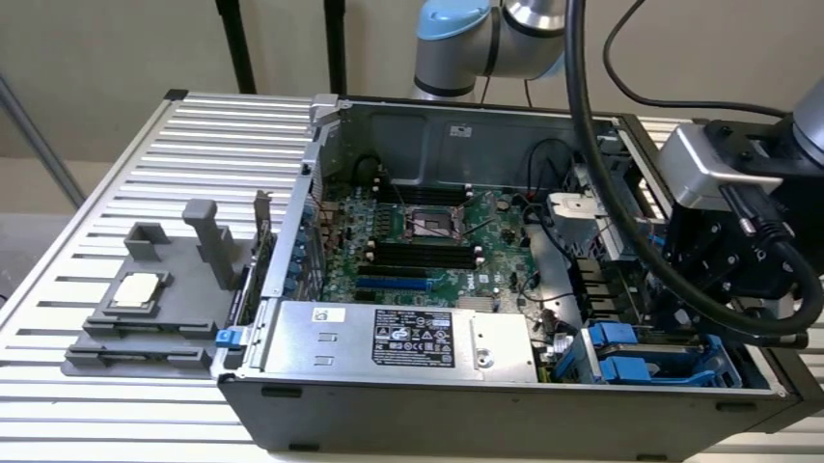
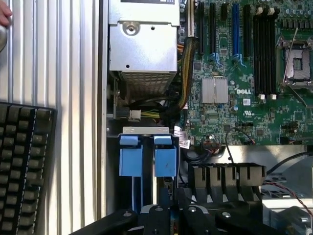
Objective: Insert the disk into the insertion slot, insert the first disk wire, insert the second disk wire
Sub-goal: 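Insert the second disk wire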
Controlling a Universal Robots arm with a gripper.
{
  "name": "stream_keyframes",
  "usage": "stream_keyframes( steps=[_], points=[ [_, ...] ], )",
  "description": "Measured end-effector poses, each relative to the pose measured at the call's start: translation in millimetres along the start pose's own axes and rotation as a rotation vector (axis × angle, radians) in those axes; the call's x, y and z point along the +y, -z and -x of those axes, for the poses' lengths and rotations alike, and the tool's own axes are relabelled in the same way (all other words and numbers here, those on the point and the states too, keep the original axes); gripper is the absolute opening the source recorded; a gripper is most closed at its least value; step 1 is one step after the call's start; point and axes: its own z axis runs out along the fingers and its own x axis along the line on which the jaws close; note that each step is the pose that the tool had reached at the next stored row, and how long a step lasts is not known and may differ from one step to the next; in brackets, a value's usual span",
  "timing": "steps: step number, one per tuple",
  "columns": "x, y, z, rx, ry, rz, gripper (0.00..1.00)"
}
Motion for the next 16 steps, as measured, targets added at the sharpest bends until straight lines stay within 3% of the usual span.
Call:
stream_keyframes(
  steps=[8,16],
  points=[
    [-0.2,-7.4,-1.1,-0.0165,0.001,-0.0061,0.17],
    [-0.4,-11.0,-1.6,-0.0230,0.001,-0.0074,0.17]
  ],
)
